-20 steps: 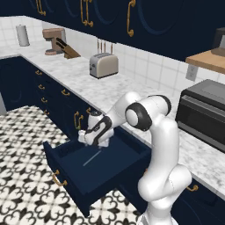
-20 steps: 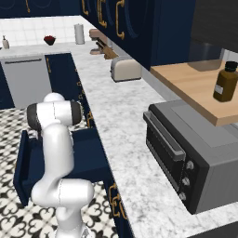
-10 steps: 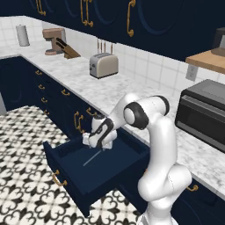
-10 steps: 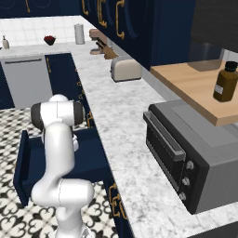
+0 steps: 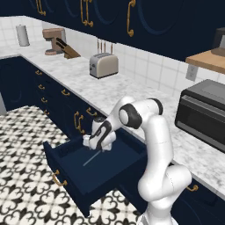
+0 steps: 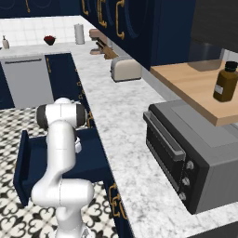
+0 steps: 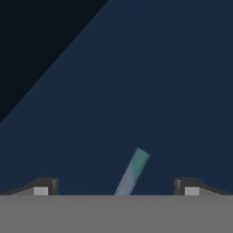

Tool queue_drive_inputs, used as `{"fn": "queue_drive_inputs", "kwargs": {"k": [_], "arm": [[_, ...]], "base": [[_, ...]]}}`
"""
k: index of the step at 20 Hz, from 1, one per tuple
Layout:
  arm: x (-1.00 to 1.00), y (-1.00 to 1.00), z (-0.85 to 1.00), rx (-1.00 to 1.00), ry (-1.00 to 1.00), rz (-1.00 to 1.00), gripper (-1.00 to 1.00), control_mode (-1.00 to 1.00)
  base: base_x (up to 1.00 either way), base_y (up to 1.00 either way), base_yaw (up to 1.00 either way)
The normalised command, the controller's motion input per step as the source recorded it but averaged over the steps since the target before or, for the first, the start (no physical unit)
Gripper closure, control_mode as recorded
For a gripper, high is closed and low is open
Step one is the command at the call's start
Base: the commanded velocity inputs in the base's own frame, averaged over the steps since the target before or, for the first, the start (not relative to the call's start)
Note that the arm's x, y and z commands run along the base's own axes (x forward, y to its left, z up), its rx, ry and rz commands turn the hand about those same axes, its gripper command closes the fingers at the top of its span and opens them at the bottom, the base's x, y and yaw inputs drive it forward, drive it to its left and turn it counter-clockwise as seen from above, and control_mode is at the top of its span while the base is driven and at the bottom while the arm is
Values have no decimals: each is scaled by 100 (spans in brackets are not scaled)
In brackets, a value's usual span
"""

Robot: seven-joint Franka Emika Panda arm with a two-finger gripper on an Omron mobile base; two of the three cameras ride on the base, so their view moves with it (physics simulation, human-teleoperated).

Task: Take a straw from the drawer in front and place it inside the glass cup on the dining counter.

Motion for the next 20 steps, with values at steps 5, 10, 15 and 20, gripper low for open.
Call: {"fn": "queue_drive_inputs", "kwargs": {"k": [5, 10, 15, 20], "arm": [[-2, 0, -22, 0, 0, 0, -100, -100], [0, 0, -25, 0, 0, 0, -100, -100], [0, 6, -32, -1, 1, 0, -100, -100], [3, 15, -47, -3, 7, 0, -100, -100]], "base": [[0, 0, 0], [0, 0, 0], [0, 0, 0], [0, 0, 0]]}}
